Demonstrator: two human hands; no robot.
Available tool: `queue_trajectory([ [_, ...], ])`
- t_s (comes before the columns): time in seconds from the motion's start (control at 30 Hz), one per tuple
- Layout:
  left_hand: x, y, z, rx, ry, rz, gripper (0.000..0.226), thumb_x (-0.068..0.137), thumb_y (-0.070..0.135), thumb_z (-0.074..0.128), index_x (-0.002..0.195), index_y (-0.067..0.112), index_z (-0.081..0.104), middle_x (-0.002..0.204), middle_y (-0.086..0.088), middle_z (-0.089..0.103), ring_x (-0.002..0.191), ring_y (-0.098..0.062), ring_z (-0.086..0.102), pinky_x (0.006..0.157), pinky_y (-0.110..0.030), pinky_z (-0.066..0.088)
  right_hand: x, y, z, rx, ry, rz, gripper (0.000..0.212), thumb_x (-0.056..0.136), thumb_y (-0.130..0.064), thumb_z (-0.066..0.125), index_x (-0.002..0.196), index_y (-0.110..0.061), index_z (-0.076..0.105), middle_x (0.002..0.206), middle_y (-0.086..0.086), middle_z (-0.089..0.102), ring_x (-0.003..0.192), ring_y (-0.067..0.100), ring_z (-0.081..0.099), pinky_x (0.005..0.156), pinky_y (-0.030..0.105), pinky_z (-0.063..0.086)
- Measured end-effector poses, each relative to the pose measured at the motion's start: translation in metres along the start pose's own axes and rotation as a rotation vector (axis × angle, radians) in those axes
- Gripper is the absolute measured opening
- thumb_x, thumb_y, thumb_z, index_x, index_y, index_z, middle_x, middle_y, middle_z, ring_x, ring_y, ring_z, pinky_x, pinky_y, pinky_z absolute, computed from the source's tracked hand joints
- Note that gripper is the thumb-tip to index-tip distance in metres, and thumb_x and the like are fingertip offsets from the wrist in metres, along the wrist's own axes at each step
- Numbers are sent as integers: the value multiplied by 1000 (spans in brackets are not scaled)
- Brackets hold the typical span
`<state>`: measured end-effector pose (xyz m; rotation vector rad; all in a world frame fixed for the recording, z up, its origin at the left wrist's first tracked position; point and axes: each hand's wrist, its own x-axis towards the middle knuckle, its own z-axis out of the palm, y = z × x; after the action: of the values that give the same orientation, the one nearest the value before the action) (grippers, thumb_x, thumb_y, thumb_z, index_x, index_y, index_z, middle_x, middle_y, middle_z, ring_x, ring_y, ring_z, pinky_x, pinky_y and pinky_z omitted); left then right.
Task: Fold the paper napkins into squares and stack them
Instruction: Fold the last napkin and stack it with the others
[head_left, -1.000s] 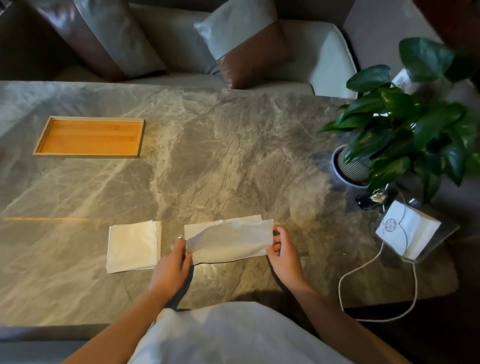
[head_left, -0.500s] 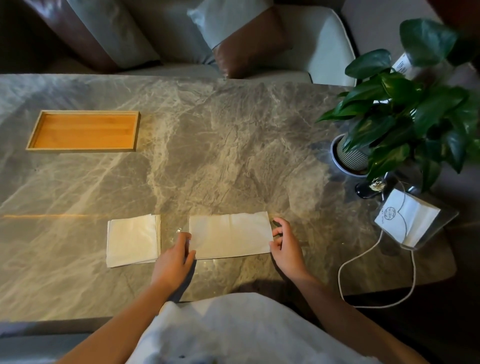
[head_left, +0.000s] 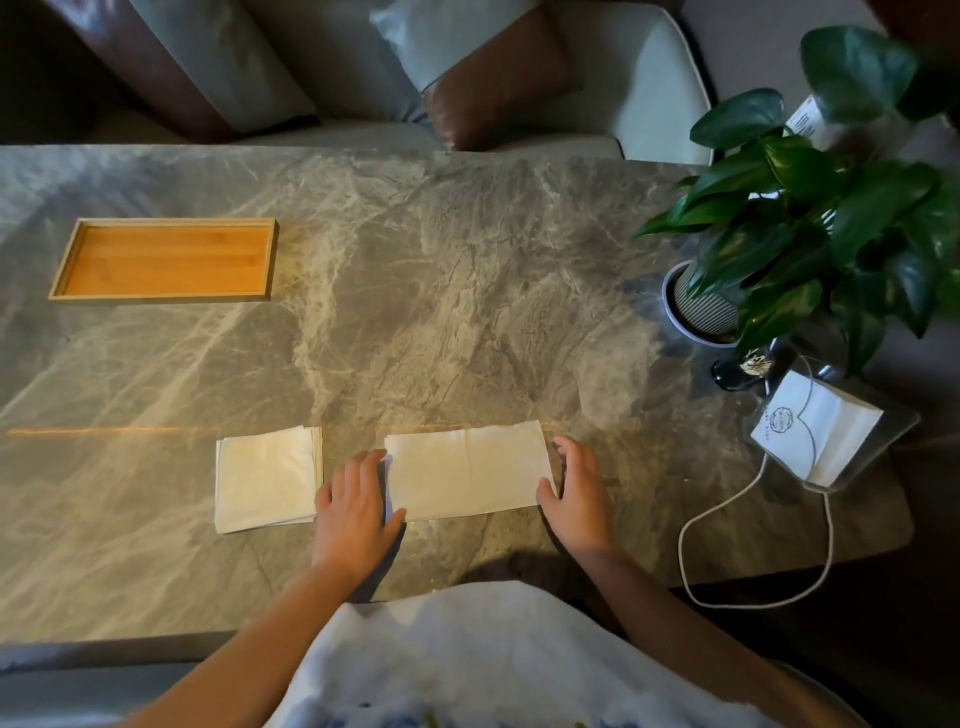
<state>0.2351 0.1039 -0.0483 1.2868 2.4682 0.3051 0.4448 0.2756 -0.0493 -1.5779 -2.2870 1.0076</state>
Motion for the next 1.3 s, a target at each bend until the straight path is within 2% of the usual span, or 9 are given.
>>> queue_trajectory([
  [0.1,3,9,-2,81,86,142,73,77,39,72,135,13,37,141,-12,46,121,-35,49,98,-53,40,3,-10,-2,-245,-2,-192,55,83,-23,63,135,-17,44,144,3,44,132,24,39,107,45,37],
  [0.23,15,29,6,185,-100,267,68,93,46,44,149,21,16,159,-4,16,146,-26,16,114,-57,14,5,-35,21,-482,-275,-433,62,95,-31,44,150,-23,17,162,-5,8,149,16,4,119,47,7],
  [0.33,21,31,14,310,-281,253,66,98,47,26,149,21,-7,160,0,-13,147,-21,-10,116,-55,-3,3,-36,37,-512,-406,-424,64,98,-28,40,152,-23,6,162,-8,-7,148,13,-12,118,50,-4],
  [0.57,6,-17,9,236,-294,171,62,100,39,21,141,25,-23,157,2,-22,139,-16,-26,114,-50,-13,6,12,11,-541,-414,-335,68,98,-32,39,151,-29,-3,153,-18,-23,140,4,-25,116,52,-8],
  [0.67,3,-19,7,233,-286,152,63,100,37,23,144,22,-18,158,0,-19,142,-18,-23,115,-51,-10,5,19,6,-533,-405,-321,70,96,-35,41,151,-30,-2,155,-18,-19,144,6,-20,116,50,-10],
  [0.77,8,-3,2,165,-172,127,66,96,32,42,150,15,8,161,-7,0,148,-26,-2,116,-54,5,2,13,7,-498,-330,-327,70,92,-41,47,151,-27,12,161,-11,4,149,11,-1,117,47,-7],
  [0.9,16,23,2,47,-85,261,60,88,27,53,143,17,30,152,-5,32,140,-24,29,115,-52,16,-5,-4,10,-499,-205,-246,73,76,-57,52,140,-27,37,142,-2,43,129,22,39,114,47,17],
  [1.07,25,37,9,-5,-258,290,59,91,23,45,146,24,22,151,4,33,141,-14,26,118,-49,5,-16,-16,21,-388,-210,-296,54,73,-52,48,123,-32,49,113,-9,58,110,18,48,106,41,25],
  [1.3,23,28,11,-31,-228,368,71,80,-3,46,145,22,29,155,2,28,146,-19,16,119,-47,7,-30,-2,26,-371,-309,-561,41,68,-31,60,109,-28,61,110,-4,58,102,19,51,98,39,37],
])
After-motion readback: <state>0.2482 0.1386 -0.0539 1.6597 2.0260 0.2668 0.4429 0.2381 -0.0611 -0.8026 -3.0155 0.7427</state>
